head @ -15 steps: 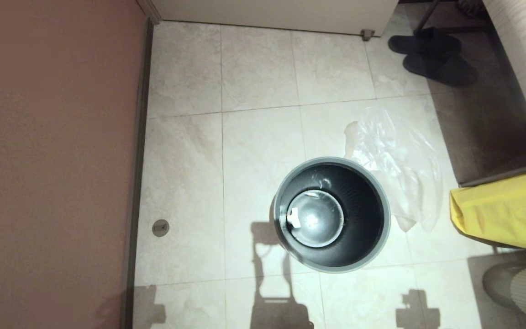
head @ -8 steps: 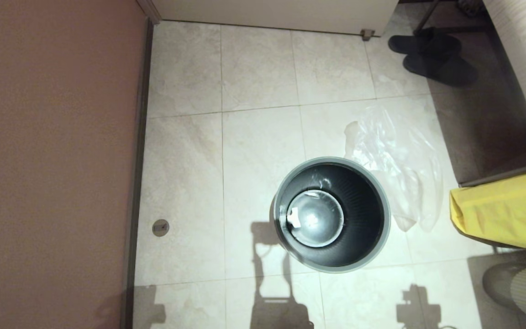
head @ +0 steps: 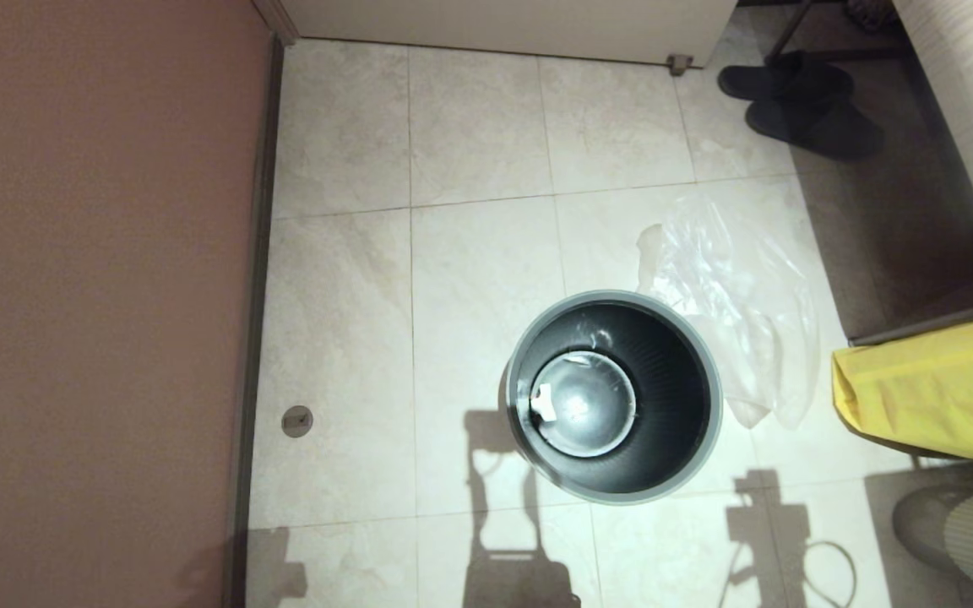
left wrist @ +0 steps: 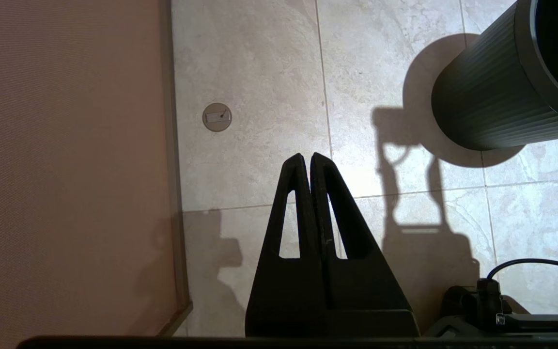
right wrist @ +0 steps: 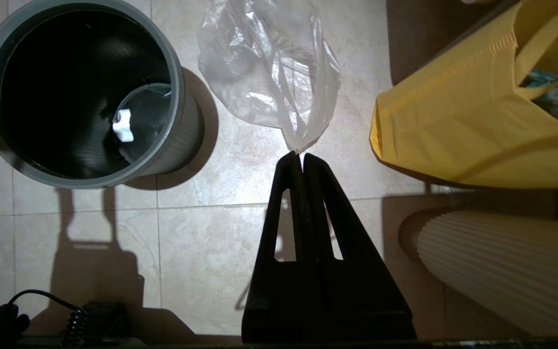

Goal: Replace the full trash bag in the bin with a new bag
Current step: Pick up the trash bag

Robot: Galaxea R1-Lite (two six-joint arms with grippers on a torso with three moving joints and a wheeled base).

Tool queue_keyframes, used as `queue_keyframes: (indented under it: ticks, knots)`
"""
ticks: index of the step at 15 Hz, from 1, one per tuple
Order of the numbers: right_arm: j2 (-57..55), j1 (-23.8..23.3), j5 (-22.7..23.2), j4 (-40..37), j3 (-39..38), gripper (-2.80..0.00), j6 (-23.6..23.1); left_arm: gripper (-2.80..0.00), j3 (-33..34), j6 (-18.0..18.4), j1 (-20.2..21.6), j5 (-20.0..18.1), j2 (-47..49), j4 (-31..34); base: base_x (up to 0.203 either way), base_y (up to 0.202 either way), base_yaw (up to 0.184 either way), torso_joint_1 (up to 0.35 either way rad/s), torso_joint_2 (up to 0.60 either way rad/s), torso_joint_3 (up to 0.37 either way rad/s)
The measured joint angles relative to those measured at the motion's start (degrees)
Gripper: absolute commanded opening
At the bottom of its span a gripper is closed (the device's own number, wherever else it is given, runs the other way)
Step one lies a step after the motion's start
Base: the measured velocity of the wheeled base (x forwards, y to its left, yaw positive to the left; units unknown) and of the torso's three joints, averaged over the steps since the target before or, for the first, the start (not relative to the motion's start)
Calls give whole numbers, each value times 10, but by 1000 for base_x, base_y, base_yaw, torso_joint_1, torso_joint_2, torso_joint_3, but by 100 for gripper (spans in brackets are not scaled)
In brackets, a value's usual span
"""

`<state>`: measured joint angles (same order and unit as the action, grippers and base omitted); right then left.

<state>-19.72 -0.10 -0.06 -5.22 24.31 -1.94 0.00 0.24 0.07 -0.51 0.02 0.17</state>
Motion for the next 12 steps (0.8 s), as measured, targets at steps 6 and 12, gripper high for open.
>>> queue_keyframes:
  ticks: [6,12]
  knots:
    - [-247,0,22,98,77,-280,-75,-280,0,0,0,0,0,0,0,0,0,0,0,0]
    - [-584,-4,25,282,150,-280,-68,-280,0,0,0,0,0,0,0,0,0,0,0,0]
